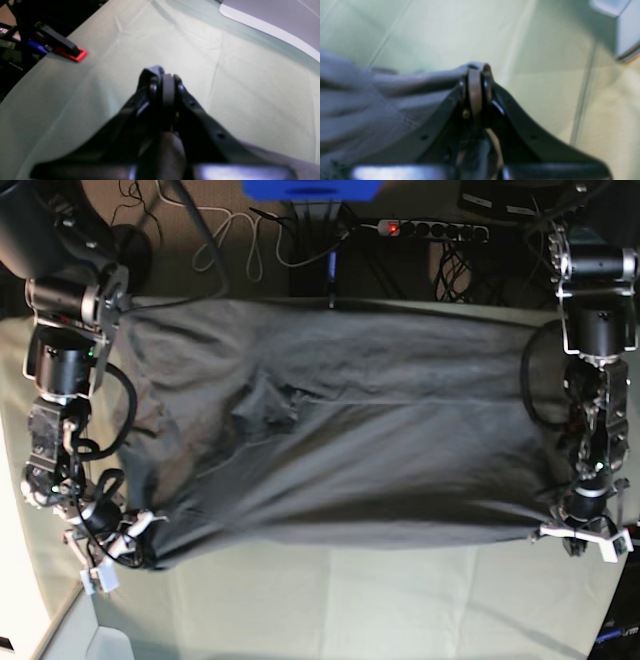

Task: Layout the t-shirt on the table in an organized manner, then fold the t-shirt properly
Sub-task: 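Fold the shirt lengthwise again with both grippers, laying the edge over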

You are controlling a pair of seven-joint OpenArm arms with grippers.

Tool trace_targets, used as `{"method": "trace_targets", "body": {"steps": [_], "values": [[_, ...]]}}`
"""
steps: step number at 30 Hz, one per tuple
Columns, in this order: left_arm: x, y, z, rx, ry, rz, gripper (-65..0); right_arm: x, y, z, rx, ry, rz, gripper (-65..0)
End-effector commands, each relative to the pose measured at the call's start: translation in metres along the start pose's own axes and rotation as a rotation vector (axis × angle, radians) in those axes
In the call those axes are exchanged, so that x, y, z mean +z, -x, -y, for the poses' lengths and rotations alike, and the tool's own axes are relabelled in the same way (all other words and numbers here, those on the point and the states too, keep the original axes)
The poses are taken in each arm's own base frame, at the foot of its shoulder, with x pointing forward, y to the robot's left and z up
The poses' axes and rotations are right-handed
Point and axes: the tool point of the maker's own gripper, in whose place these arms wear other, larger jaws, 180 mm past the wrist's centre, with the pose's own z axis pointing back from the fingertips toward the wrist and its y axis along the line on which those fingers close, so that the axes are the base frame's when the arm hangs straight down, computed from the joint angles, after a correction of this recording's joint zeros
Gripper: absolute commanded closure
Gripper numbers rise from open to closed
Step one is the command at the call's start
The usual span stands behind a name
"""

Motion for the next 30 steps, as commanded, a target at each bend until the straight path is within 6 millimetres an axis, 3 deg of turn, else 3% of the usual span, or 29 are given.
{"method": "trace_targets", "body": {"steps": [1,5,11,15,21,25,30], "values": [[-0.003,-0.034,0.002,-0.001,0.008,0.089,-0.2,0.004,-0.029,0.007,0.018,0.01,0.082,0.0],[-0.002,-0.032,0.0,-0.005,0.008,0.084,-0.2,0.013,-0.013,0.003,0.033,0.014,0.068,0.0],[0.008,-0.018,-0.033,0.044,-0.061,0.07,-0.2,0.033,0.022,-0.02,0.053,0.004,0.044,0.0],[0.014,-0.002,-0.044,0.039,-0.079,0.041,-0.2,0.05,0.04,-0.039,0.061,-0.003,0.041,0.0],[0.029,0.034,-0.056,0.02,-0.097,-0.028,-0.2,0.076,0.077,-0.047,0.027,0.022,-0.001,0.0],[0.044,0.054,-0.055,0.009,-0.087,-0.055,-0.2,0.086,0.1,-0.051,0.014,0.019,-0.046,0.0],[0.066,0.061,-0.049,-0.006,-0.055,-0.051,-0.2,0.101,0.121,-0.051,-0.009,0.035,-0.064,0.0]]}}
